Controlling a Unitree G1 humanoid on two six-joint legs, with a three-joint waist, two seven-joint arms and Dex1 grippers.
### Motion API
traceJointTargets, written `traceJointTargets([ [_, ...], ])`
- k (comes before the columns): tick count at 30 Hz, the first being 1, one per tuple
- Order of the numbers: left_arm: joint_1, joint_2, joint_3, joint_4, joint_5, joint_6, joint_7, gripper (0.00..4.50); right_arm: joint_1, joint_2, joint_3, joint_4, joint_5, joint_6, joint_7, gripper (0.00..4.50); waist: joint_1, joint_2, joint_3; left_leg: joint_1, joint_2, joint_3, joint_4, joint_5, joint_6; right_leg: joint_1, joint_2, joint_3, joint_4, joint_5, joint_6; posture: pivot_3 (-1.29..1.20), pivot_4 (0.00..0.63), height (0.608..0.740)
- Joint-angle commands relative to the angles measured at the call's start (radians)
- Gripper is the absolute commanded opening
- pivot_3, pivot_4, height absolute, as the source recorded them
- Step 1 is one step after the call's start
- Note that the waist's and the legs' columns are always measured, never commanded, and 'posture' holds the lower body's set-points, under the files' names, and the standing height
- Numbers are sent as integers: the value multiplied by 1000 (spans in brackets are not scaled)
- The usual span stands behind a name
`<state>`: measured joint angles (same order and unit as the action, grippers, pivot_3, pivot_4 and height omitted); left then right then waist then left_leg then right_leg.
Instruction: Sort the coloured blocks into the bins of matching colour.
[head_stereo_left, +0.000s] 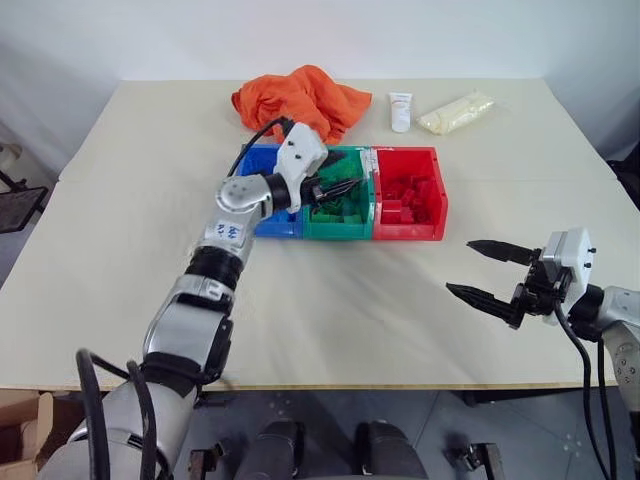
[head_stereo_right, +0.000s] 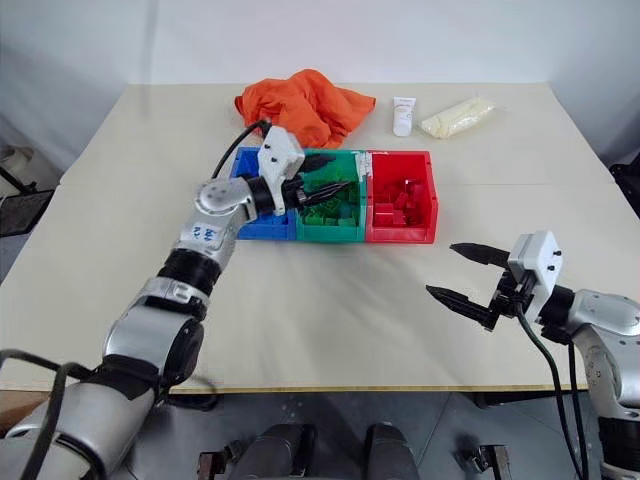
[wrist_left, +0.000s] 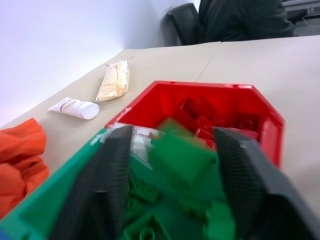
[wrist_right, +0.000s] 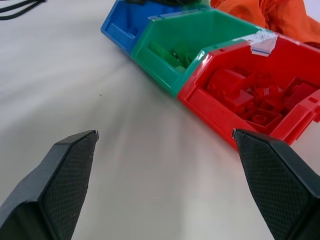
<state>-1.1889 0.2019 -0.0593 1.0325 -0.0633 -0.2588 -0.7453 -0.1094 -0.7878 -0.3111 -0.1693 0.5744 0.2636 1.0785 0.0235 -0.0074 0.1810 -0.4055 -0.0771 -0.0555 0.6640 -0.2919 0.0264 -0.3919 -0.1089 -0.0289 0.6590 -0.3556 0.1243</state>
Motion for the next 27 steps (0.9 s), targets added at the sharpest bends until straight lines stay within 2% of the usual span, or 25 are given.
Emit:
traceJointTargets([
  [1,-51,8,5,79,37,-71,31,3984,9,-1,-37,-48,23,0,-16,4500,-1,0,0,0,0,0,0,0,0,0,0,1,0,0,0,0,150,740],
  [2,-54,12,10,84,35,-78,15,4252,10,-2,-38,-49,24,0,-16,4500,-1,0,0,0,0,1,0,0,0,-1,0,1,0,0,0,0,150,740],
  [6,-44,40,44,51,-4,-62,-50,4252,-2,-12,-32,-29,19,-5,-3,4500,1,0,0,0,0,1,0,0,0,-1,0,1,1,0,0,0,150,740],
  [10,47,112,104,-138,-96,35,-159,4252,-62,-20,-1,17,11,-8,29,4500,-7,0,0,0,1,1,0,0,0,-1,0,1,1,0,0,0,150,740],
  [13,197,199,137,-397,-206,255,-265,4252,-115,-27,28,72,-5,-15,65,4500,-17,1,0,0,2,0,0,0,0,-1,0,3,1,0,0,0,150,740],
  [17,431,329,191,-759,-324,503,-283,4252,-184,-41,60,153,-26,-28,122,4500,-30,1,0,1,2,-1,0,0,0,-1,0,9,1,0,0,0,150,740],
  [19,544,394,227,-883,-369,543,-316,4252,-218,-48,76,201,-37,-39,155,4500,-29,1,0,0,2,-1,0,0,0,-1,-1,11,1,0,0,0,150,740],
  [23,701,497,297,-981,-413,604,-332,4252,-279,-62,114,302,-73,-66,217,4500,-19,1,-1,1,2,-4,1,0,0,0,-1,11,-1,0,0,0,150,740],
  [27,864,578,387,-1009,-443,584,-390,4252,-338,-80,155,420,-128,-112,282,4500,-21,1,-1,1,1,-5,0,0,0,1,-2,11,-2,0,0,0,150,740],
])
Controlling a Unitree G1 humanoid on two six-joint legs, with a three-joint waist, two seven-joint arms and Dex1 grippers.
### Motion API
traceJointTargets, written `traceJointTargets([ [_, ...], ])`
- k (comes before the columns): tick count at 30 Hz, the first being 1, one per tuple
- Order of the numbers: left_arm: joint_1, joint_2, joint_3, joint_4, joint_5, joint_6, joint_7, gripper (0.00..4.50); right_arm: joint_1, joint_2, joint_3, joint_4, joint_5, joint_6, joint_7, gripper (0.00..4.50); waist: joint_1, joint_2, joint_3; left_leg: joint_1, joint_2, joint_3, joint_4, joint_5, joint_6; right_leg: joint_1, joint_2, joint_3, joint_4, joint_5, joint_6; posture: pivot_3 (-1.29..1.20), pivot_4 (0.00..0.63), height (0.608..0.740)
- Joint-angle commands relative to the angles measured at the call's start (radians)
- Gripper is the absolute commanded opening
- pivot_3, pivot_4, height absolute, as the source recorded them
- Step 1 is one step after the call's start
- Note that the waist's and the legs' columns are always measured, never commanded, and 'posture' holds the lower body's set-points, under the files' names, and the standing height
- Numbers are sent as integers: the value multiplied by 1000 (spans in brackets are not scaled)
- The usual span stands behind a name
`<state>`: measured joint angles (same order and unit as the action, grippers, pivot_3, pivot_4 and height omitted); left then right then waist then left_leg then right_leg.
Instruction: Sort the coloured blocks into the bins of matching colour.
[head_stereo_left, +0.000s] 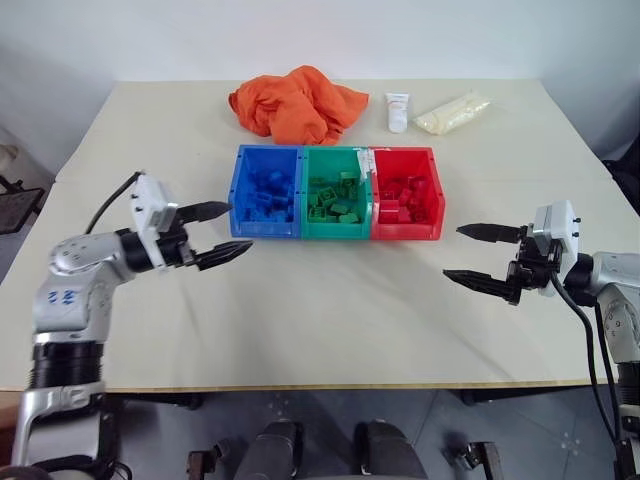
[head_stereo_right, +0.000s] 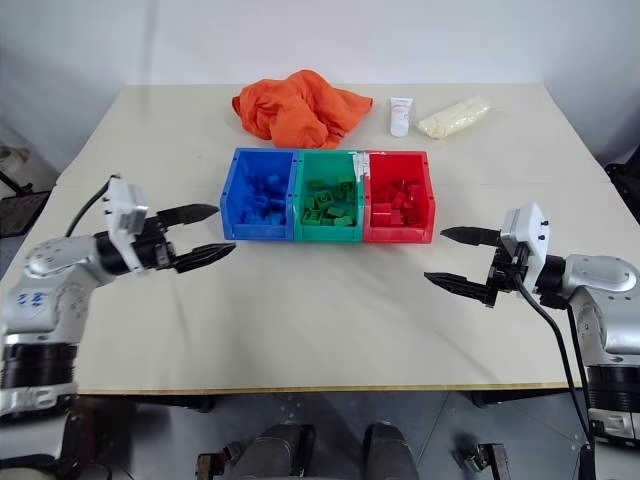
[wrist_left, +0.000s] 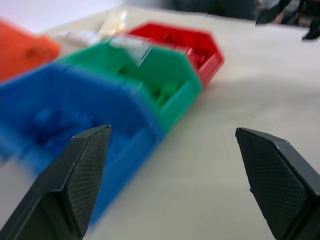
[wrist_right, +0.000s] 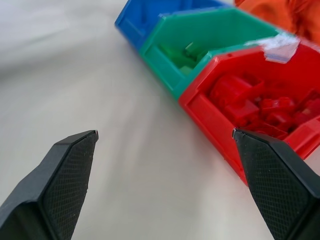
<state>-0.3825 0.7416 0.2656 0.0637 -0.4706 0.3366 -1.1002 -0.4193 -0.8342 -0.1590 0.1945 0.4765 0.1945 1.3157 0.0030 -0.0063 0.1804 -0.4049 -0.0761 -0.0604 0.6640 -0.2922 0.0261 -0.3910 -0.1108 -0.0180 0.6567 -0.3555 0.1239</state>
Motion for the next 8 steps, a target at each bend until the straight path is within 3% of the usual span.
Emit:
traceJointTargets([
  [1,77,49,73,-44,-41,-12,-40,4252,-37,-36,11,77,-42,-55,58,4500,-1,0,0,0,0,0,0,0,0,0,0,0,0,0,0,0,150,740],
  [4,169,99,125,8,-32,-55,-92,4252,-84,-44,29,165,-74,-98,99,4500,-4,0,0,0,0,0,0,0,0,-1,0,0,-2,0,0,0,150,740],
  [8,180,102,136,27,-31,-92,-87,4252,-108,-29,21,209,-82,-119,101,4500,-7,0,0,0,1,0,-1,0,0,-1,0,-1,-2,0,-1,0,150,740],
])
